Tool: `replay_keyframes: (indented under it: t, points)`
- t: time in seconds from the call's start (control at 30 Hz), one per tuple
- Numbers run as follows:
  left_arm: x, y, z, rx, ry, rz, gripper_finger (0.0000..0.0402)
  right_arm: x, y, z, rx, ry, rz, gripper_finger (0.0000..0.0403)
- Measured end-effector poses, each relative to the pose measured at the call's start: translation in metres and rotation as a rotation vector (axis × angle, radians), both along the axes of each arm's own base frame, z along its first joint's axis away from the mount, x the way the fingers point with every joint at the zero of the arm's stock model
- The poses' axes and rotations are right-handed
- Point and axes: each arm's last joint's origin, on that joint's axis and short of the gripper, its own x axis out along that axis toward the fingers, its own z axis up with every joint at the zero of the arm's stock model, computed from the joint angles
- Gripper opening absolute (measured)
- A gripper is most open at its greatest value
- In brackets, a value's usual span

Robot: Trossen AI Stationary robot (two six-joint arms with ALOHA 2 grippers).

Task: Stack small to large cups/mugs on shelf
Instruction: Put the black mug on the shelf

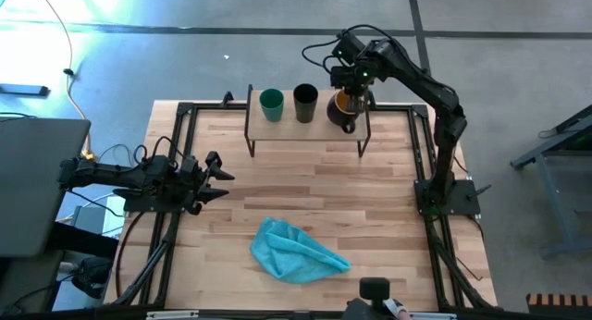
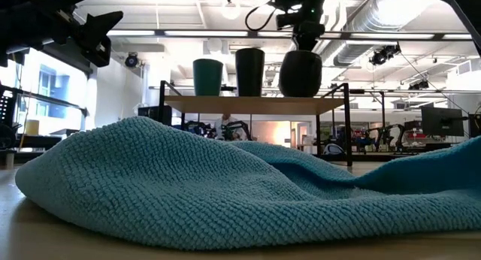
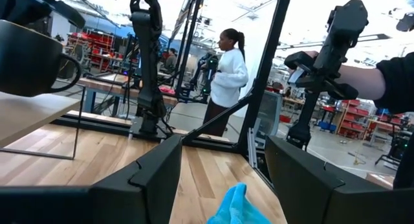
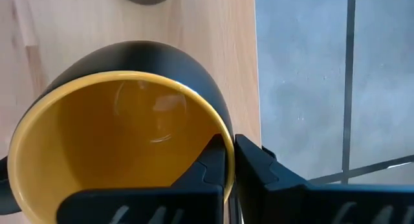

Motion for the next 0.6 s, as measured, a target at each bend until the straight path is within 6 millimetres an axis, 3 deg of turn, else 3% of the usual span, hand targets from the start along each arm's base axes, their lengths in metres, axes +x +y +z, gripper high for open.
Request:
replay_keyframes:
  t: [0.6]
  points:
    - [0.0, 0.0002, 0.0, 0.003, 0.001, 0.006, 0.0211, 0.0013, -0.0092, -0.0061, 0.013, -0.003, -0.009, 0.0]
